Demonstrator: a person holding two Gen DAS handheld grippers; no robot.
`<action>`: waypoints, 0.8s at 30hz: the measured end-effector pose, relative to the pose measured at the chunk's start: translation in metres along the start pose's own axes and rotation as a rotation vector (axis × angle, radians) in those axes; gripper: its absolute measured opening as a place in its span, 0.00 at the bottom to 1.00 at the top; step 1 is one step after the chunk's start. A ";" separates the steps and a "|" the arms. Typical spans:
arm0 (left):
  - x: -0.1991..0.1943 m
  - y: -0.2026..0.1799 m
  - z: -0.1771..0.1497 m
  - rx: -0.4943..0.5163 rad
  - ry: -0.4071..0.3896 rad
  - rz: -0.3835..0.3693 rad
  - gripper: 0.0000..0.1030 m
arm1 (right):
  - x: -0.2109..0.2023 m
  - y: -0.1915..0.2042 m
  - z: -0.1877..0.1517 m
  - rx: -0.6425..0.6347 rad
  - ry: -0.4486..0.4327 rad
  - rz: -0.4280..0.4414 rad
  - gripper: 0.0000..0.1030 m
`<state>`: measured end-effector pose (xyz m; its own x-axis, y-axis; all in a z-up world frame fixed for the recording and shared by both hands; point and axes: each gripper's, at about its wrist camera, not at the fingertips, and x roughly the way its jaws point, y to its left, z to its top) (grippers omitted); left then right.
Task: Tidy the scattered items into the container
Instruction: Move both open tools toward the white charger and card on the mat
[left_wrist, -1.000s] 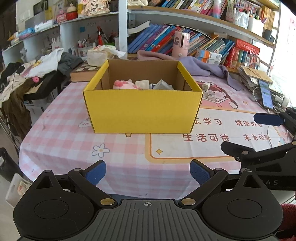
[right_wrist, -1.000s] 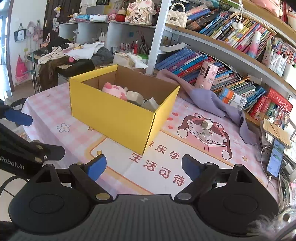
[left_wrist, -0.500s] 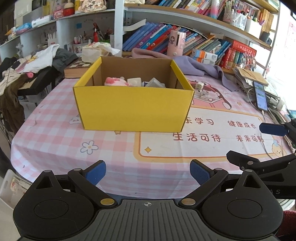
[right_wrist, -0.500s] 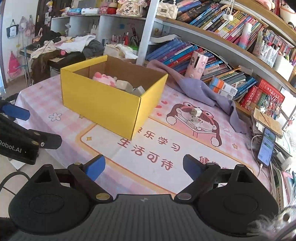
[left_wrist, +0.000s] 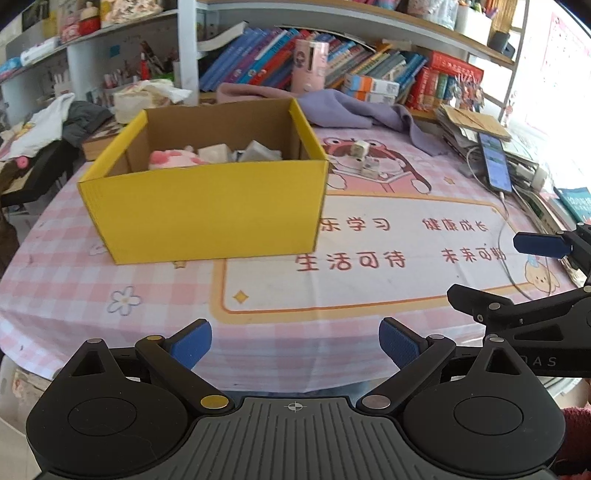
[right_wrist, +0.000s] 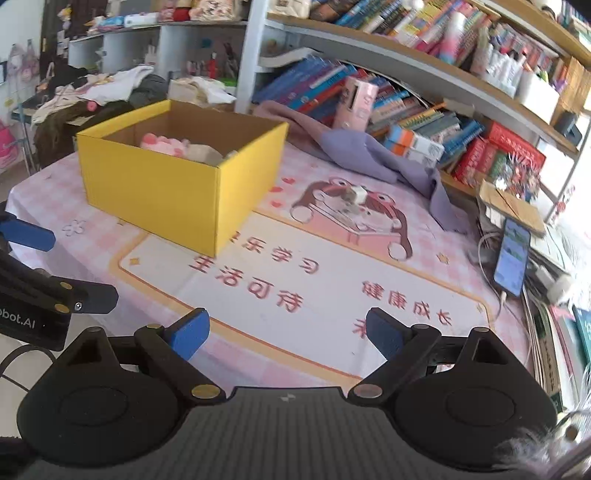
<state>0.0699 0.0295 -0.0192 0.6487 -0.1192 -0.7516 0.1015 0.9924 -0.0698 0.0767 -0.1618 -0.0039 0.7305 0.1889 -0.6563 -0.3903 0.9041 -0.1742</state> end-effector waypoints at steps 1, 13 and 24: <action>0.002 -0.003 0.001 0.002 0.004 -0.004 0.96 | 0.001 -0.003 -0.001 0.004 0.004 -0.003 0.89; 0.028 -0.040 0.018 0.047 0.019 -0.047 0.96 | 0.012 -0.047 -0.007 0.057 0.020 -0.054 0.89; 0.065 -0.084 0.048 0.074 0.029 -0.083 0.96 | 0.038 -0.104 0.002 0.066 0.033 -0.072 0.89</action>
<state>0.1395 -0.0634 -0.0310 0.6138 -0.1991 -0.7639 0.2103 0.9739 -0.0849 0.1460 -0.2482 -0.0089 0.7359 0.1103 -0.6680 -0.2986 0.9384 -0.1739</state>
